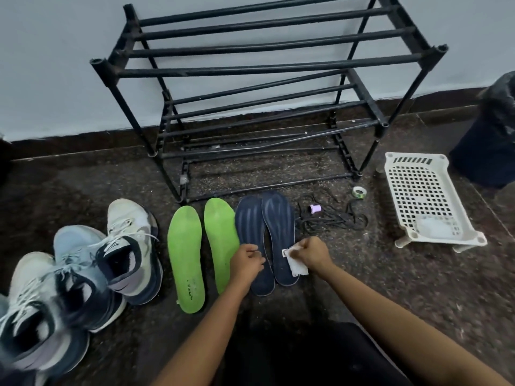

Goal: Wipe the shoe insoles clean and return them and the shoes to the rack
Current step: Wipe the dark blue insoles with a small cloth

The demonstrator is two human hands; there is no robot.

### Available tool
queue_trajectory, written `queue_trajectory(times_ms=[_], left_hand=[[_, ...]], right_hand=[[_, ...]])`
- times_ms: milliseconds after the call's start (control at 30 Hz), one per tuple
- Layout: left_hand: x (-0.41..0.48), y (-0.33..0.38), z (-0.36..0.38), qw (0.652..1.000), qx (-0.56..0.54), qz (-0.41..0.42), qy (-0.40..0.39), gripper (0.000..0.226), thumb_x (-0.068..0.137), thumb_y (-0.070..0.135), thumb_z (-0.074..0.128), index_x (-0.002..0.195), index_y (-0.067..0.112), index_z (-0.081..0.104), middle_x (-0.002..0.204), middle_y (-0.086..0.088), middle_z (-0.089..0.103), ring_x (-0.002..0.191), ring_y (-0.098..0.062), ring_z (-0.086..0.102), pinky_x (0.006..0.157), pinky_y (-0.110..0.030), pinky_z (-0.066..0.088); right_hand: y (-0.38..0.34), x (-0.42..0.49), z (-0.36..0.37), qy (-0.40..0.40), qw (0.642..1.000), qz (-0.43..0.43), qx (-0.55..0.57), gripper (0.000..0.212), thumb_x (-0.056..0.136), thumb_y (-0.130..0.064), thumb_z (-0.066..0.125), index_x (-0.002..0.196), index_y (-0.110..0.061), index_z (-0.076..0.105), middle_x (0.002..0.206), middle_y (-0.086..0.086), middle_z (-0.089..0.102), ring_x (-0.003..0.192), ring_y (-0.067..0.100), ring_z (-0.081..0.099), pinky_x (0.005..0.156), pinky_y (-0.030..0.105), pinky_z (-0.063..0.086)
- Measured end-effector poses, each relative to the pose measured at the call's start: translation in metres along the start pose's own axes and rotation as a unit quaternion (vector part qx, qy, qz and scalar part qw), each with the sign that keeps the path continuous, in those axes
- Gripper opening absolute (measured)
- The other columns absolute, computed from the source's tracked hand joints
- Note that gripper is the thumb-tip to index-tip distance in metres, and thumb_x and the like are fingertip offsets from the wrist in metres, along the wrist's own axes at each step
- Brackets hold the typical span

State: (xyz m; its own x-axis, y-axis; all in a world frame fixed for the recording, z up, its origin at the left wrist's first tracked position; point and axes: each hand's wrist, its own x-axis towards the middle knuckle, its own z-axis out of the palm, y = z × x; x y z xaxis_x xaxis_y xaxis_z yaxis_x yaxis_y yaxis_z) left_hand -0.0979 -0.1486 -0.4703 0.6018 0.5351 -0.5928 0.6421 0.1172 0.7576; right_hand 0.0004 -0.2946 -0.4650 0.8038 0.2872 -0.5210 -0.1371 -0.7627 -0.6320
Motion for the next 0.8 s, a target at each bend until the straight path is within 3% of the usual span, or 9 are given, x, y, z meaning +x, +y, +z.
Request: queue_trajectory(times_ms=[33, 100, 167, 267, 400, 533, 633, 700, 800], left_hand=[[-0.001, 0.003, -0.002, 0.999, -0.032, -0.012, 0.008, 0.012, 0.096, 0.009, 0.053, 0.107, 0.011, 0.058, 0.097, -0.005, 0.063, 0.085, -0.016, 0.065, 0.080, -0.034, 0.058], [-0.003, 0.009, -0.008, 0.999, -0.050, -0.017, 0.008, 0.019, 0.098, 0.016, 0.050, 0.112, 0.009, 0.060, 0.096, -0.004, 0.064, 0.090, -0.018, 0.064, 0.090, -0.041, 0.055], [-0.007, 0.017, -0.016, 0.998, -0.043, -0.016, -0.031, 0.027, 0.102, 0.025, 0.045, 0.122, 0.011, 0.057, 0.114, -0.006, 0.063, 0.104, -0.020, 0.061, 0.097, -0.040, 0.051], [-0.023, 0.033, -0.025, 0.983, -0.129, -0.035, -0.122, 0.043, 0.106, 0.039, 0.029, 0.138, 0.014, 0.045, 0.136, -0.008, 0.054, 0.120, -0.022, 0.055, 0.095, -0.034, 0.048], [-0.051, 0.059, -0.045, 0.943, -0.269, -0.048, -0.192, 0.051, 0.103, 0.054, 0.015, 0.132, 0.027, 0.047, 0.121, -0.003, 0.066, 0.108, -0.021, 0.063, 0.087, -0.039, 0.052], [-0.079, 0.087, -0.067, 0.903, -0.369, -0.018, -0.221, 0.065, 0.099, 0.060, 0.013, 0.138, 0.022, 0.049, 0.126, -0.008, 0.066, 0.115, -0.028, 0.063, 0.089, -0.043, 0.052], [-0.105, 0.110, -0.078, 0.874, -0.431, 0.016, -0.223, 0.067, 0.100, 0.058, 0.014, 0.141, 0.015, 0.046, 0.127, -0.015, 0.063, 0.111, -0.030, 0.065, 0.084, -0.041, 0.055], [-0.121, 0.126, -0.087, 0.858, -0.458, 0.041, -0.227, 0.066, 0.100, 0.057, 0.015, 0.140, 0.015, 0.047, 0.129, -0.020, 0.061, 0.110, -0.032, 0.064, 0.084, -0.042, 0.056], [-0.146, 0.154, -0.101, 0.857, -0.460, 0.063, -0.224, 0.068, 0.101, 0.057, 0.016, 0.129, 0.011, 0.057, 0.125, -0.020, 0.063, 0.106, -0.033, 0.065, 0.088, -0.045, 0.055]], right_hand=[[-0.005, -0.005, -0.003, 0.003, 1.000, -0.017, 0.007, 0.027, 0.080, -0.018, 0.071, 0.056, -0.021, 0.060, 0.056, -0.007, 0.052, 0.062, 0.010, 0.052, 0.049, 0.016, 0.035], [-0.012, -0.013, -0.008, 0.004, 0.998, -0.046, 0.043, 0.013, 0.080, -0.016, 0.071, 0.068, -0.019, 0.071, 0.063, -0.006, 0.061, 0.061, 0.003, 0.054, 0.047, 0.010, 0.035], [-0.022, -0.022, -0.014, 0.003, 0.994, -0.070, 0.086, 0.007, 0.081, -0.015, 0.070, 0.082, -0.019, 0.076, 0.072, -0.005, 0.069, 0.066, 0.005, 0.062, 0.052, 0.014, 0.041], [-0.037, -0.038, -0.021, -0.003, 0.984, -0.096, 0.147, 0.011, 0.081, -0.011, 0.070, 0.081, -0.021, 0.075, 0.073, -0.003, 0.071, 0.066, 0.008, 0.065, 0.054, 0.019, 0.046], [-0.061, -0.065, -0.033, -0.032, 0.969, -0.143, 0.198, 0.007, 0.083, -0.007, 0.069, 0.087, -0.009, 0.075, 0.077, 0.009, 0.073, 0.067, 0.016, 0.067, 0.054, 0.026, 0.051], [-0.092, -0.091, -0.047, -0.064, 0.962, -0.188, 0.185, 0.005, 0.082, -0.011, 0.071, 0.085, -0.011, 0.075, 0.085, 0.009, 0.073, 0.078, 0.025, 0.070, 0.067, 0.040, 0.058], [-0.120, -0.113, -0.059, -0.066, 0.956, -0.234, 0.162, 0.008, 0.081, -0.009, 0.073, 0.083, -0.016, 0.076, 0.093, 0.002, 0.073, 0.089, 0.017, 0.069, 0.077, 0.034, 0.057], [-0.142, -0.128, -0.070, -0.056, 0.954, -0.258, 0.145, 0.013, 0.080, -0.010, 0.073, 0.081, -0.022, 0.076, 0.091, -0.001, 0.073, 0.089, 0.012, 0.068, 0.076, 0.027, 0.054], [-0.175, -0.151, -0.090, -0.050, 0.946, -0.292, 0.129, 0.018, 0.079, -0.012, 0.075, 0.077, -0.030, 0.075, 0.088, -0.001, 0.074, 0.087, 0.016, 0.068, 0.076, 0.033, 0.056]])
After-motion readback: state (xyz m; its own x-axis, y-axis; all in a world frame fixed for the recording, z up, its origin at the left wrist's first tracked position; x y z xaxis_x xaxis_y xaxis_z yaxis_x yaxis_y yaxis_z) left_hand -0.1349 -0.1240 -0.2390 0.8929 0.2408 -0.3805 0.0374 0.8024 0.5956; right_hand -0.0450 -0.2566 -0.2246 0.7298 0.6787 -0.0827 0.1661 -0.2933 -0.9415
